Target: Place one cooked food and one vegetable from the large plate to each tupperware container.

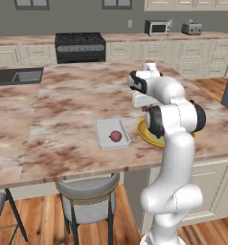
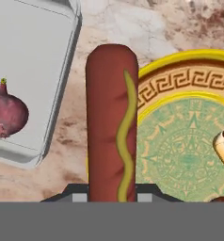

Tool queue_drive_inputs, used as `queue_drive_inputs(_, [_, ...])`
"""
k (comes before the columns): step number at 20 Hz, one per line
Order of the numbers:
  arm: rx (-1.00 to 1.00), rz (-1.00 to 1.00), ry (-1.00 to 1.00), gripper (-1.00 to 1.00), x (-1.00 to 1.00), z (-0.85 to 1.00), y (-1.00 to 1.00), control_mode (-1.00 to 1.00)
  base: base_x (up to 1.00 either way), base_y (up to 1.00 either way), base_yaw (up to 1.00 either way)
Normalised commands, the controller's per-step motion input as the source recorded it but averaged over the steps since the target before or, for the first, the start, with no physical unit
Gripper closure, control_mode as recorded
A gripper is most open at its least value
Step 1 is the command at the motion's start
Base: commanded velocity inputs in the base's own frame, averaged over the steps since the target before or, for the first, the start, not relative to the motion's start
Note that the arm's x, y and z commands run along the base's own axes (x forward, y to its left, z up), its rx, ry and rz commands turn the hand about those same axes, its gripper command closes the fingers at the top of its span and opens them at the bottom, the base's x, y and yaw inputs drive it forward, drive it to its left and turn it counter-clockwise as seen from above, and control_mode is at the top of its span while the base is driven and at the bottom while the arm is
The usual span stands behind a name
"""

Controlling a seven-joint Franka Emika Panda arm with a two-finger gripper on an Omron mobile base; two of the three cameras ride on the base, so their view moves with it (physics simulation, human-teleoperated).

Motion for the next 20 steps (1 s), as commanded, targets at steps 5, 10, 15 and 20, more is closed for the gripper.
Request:
queue_drive_inputs(5, [0.00,-0.37,-0.05,1.00,-0.36,0.42,0.52,-1.00,0.00,0.00,0.00])
queue_drive_inputs(10, [0.00,-0.50,0.00,1.00,-0.50,0.03,0.44,-1.00,0.00,0.00,0.00])
queue_drive_inputs(15, [-0.06,-0.36,-0.04,1.00,-0.46,0.00,0.90,-1.00,0.00,0.00,0.00])
queue_drive_inputs(20, [-0.11,0.01,-0.17,1.00,0.11,-0.01,0.91,-1.00,0.00,0.00,0.00])
